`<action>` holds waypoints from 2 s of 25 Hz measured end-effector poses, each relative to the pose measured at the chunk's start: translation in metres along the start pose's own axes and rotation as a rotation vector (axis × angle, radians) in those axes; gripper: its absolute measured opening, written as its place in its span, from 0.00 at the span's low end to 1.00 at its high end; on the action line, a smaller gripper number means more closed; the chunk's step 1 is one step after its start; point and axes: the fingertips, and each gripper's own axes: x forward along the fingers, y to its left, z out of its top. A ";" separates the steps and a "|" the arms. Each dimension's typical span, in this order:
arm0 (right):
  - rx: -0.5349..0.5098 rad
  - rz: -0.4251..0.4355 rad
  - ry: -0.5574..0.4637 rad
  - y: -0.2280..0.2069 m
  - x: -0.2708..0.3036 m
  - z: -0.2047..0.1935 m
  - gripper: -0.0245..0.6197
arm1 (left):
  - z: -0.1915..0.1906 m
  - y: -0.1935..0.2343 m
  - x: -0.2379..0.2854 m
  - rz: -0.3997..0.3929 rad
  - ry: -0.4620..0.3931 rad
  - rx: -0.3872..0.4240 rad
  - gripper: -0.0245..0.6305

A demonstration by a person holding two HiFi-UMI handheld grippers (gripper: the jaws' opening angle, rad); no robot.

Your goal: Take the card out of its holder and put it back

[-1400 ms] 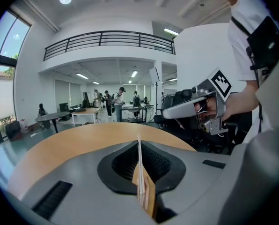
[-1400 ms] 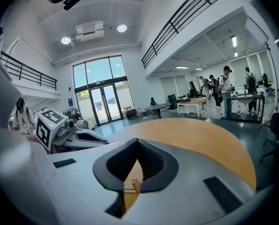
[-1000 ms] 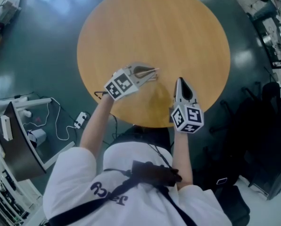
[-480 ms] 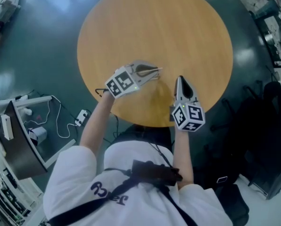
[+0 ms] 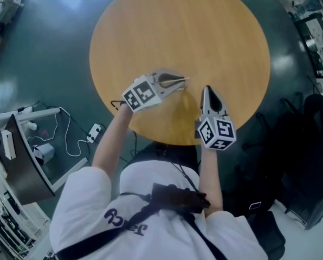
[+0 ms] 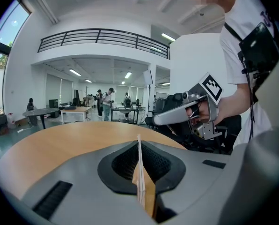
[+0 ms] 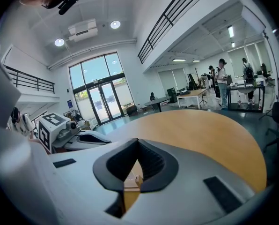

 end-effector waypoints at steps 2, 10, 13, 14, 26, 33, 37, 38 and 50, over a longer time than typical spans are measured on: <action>0.002 0.000 0.001 0.000 0.000 -0.001 0.05 | 0.001 -0.001 0.001 -0.005 -0.008 -0.003 0.08; 0.017 -0.007 0.006 -0.001 -0.001 -0.004 0.05 | 0.002 0.000 0.004 -0.009 -0.022 -0.015 0.08; 0.021 -0.010 0.006 -0.002 -0.001 -0.005 0.05 | 0.003 0.001 0.003 -0.010 -0.037 -0.018 0.08; 0.023 -0.011 0.006 -0.003 -0.001 -0.005 0.05 | 0.004 0.002 0.003 -0.012 -0.042 -0.018 0.08; 0.037 -0.010 0.021 -0.003 0.000 -0.009 0.05 | -0.016 0.001 0.005 -0.036 -0.014 -0.014 0.08; 0.040 0.001 0.044 -0.002 0.000 -0.018 0.05 | -0.038 0.001 0.012 -0.015 -0.003 -0.047 0.08; 0.042 0.004 0.058 -0.003 -0.002 -0.022 0.05 | -0.045 0.001 0.019 -0.039 0.012 -0.040 0.08; 0.042 0.003 0.060 -0.004 -0.002 -0.023 0.05 | -0.044 0.000 0.020 -0.048 0.009 -0.039 0.08; 0.042 0.007 0.060 -0.004 -0.007 -0.022 0.05 | -0.043 0.001 0.030 -0.138 0.044 0.001 0.08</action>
